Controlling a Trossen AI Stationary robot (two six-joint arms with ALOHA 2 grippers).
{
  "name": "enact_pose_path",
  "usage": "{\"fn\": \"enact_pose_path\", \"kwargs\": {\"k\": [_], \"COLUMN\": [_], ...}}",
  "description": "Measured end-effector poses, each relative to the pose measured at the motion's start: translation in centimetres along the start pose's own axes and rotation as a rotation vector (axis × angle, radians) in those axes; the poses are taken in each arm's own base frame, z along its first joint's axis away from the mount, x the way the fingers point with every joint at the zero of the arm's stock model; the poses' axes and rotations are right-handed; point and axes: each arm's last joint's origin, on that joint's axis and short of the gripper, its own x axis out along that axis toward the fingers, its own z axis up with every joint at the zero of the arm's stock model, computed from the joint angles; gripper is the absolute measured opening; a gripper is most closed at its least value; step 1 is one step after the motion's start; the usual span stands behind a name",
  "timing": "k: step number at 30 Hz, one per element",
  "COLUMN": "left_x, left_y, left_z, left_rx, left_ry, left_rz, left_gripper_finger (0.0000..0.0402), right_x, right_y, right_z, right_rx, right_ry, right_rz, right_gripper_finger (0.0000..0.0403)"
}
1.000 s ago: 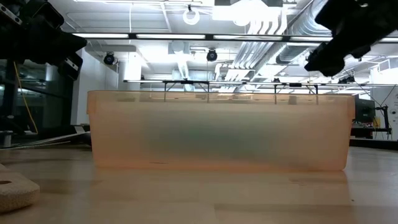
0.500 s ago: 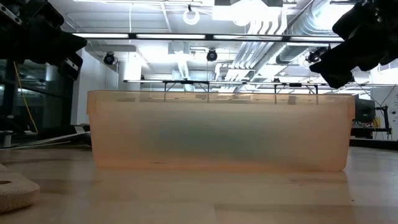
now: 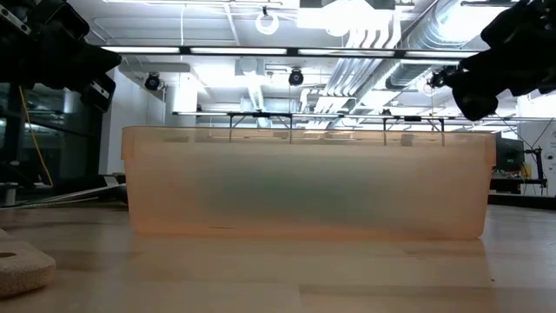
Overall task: Pick & Place Kitchen Items
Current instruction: Put the silver knife into the orange bin
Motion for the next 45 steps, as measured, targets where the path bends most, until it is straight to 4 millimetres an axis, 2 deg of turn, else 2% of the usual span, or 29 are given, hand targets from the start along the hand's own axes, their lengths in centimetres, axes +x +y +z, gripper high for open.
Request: {"fn": "enact_pose_path", "kwargs": {"k": [9, 15, 22, 45], "left_x": [0.0, 0.0, 0.0, 0.0], "left_y": [0.0, 0.0, 0.0, 0.0], "left_z": [0.0, 0.0, 0.0, 0.0], "left_rx": [0.000, 0.000, 0.000, 0.000], "left_ry": [0.000, 0.000, 0.000, 0.000], "left_rz": [0.000, 0.000, 0.000, 0.000], "left_gripper_finger": [0.0000, 0.0000, 0.0000, 0.0000], "right_x": [-0.4, -0.6, -0.7, -0.6], "right_y": [-0.1, -0.5, -1.1, -1.2], "right_z": [-0.6, -0.5, -0.4, -0.5], "right_rx": [-0.036, -0.130, -0.130, -0.128], "right_ry": [-0.071, -0.094, -0.108, -0.095], "right_rz": [0.015, -0.042, -0.101, -0.121], "right_gripper_finger": [0.0149, 0.0149, 0.0149, 0.0149]}}
